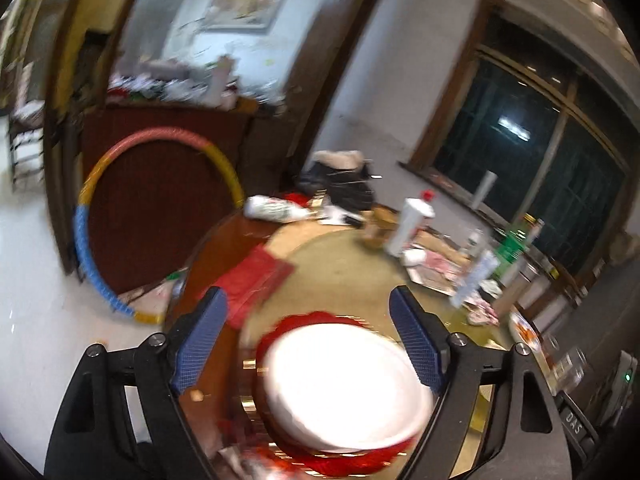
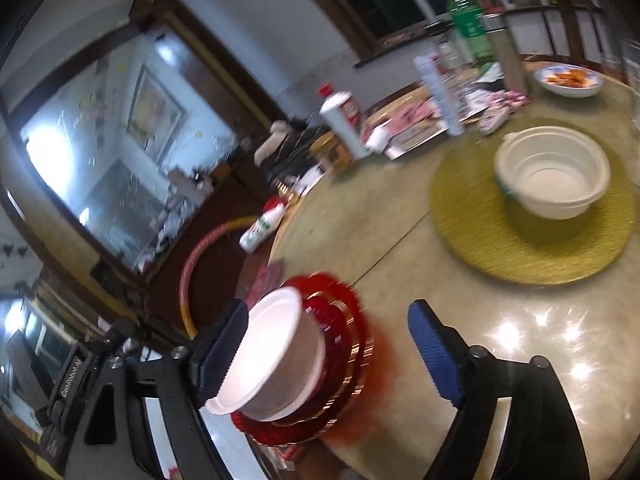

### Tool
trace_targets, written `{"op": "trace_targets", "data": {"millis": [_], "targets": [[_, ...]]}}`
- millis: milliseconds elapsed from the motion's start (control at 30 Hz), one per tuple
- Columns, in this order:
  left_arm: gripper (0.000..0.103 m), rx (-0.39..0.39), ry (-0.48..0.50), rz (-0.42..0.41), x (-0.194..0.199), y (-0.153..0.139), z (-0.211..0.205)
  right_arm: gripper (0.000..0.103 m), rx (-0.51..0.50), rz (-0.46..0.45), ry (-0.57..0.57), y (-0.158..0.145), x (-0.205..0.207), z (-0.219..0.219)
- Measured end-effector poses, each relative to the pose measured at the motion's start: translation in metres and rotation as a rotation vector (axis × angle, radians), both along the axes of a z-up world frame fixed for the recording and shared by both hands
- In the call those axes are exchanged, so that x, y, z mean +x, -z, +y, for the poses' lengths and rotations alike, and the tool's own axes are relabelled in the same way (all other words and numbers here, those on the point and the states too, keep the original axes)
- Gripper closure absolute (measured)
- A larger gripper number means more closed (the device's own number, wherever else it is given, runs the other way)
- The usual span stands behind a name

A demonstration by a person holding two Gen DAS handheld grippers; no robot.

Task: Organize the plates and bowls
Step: 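Open both grippers and withdraw from the stacked bowls, then reach to the beige ribbed plastic bowl on the gold mat and grasp its rim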

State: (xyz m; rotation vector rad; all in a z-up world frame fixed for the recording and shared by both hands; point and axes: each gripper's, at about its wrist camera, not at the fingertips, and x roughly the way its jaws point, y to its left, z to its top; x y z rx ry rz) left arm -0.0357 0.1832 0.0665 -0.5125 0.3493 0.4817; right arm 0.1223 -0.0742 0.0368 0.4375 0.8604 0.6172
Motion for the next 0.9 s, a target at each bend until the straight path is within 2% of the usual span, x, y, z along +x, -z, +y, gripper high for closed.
{"op": "trace_targets", "data": {"millis": [100,200,300,367,467,567,733,833,900], "targets": [[0.018,0.048,0.152,0.017,0.032,-0.008,-0.039,0.018,0.017,0.011,0.067,-0.002,0.013,-0.037],[0.018,0.061,0.316,0.056,0.068,-0.007,-0.079,0.018,0.03,0.037,0.167,0.0,0.031,-0.082],[0.018,0.039,0.45,0.124,0.115,0.003,-0.12,0.016,0.017,0.09,0.245,0.007,0.053,-0.121],[0.018,-0.017,0.51,0.197,0.155,0.017,-0.142,0.016,0.003,0.129,0.272,0.015,0.068,-0.14],[0.018,-0.083,0.54,0.303,0.208,0.038,-0.165,0.016,-0.024,0.175,0.302,0.025,0.096,-0.158],[0.018,-0.129,0.514,0.394,0.246,0.061,-0.179,0.017,-0.048,0.207,0.311,0.033,0.121,-0.168],[0.018,-0.136,0.476,0.433,0.28,0.081,-0.196,0.02,-0.084,0.235,0.357,0.044,0.158,-0.176],[0.018,-0.134,0.478,0.454,0.292,0.088,-0.204,0.028,-0.104,0.248,0.375,0.053,0.175,-0.177],[0.018,-0.136,0.472,0.474,0.298,0.094,-0.207,0.028,-0.12,0.264,0.384,0.063,0.183,-0.177]]}}
